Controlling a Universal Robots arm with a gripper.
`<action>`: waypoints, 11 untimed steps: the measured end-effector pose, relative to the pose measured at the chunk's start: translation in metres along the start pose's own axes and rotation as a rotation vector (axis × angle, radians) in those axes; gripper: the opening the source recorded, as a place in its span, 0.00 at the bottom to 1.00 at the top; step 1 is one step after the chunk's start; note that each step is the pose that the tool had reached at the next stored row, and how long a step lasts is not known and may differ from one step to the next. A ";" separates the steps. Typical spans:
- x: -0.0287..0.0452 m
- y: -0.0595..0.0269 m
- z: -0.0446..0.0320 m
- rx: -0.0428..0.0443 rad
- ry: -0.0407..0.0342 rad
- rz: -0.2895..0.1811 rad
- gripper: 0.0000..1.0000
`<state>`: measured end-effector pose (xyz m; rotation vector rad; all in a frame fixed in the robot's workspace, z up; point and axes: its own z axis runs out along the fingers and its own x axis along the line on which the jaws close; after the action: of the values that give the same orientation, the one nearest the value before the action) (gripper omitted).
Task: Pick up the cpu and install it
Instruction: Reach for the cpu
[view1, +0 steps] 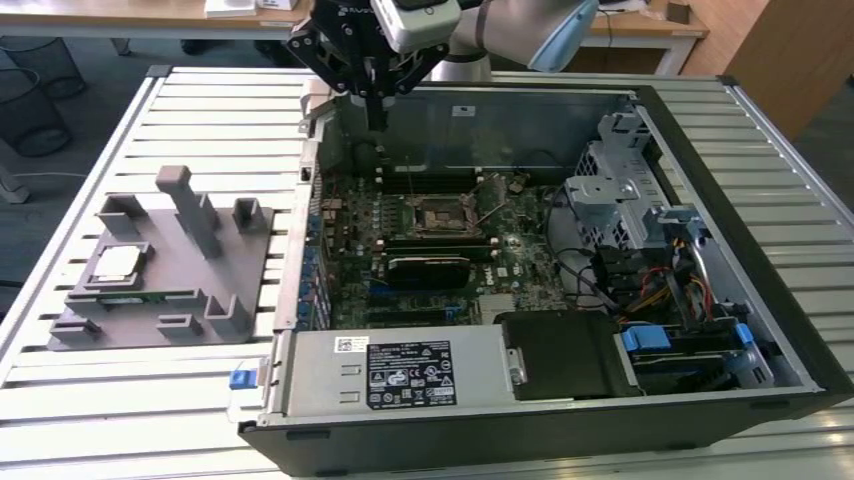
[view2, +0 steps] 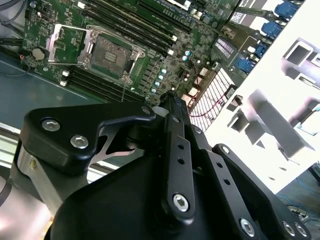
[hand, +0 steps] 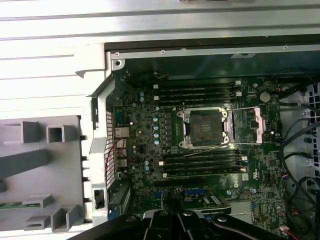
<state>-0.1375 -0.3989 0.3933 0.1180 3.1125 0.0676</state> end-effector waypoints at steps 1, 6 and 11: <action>0.0003 0.0000 0.0000 0.0000 0.0000 0.000 0.11; 0.0021 -0.0002 0.0000 -0.0001 0.0000 0.000 0.11; 0.0044 -0.0003 -0.0001 0.0000 0.0000 0.000 0.11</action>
<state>-0.1418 -0.3989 0.3933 0.1181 3.1125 0.0676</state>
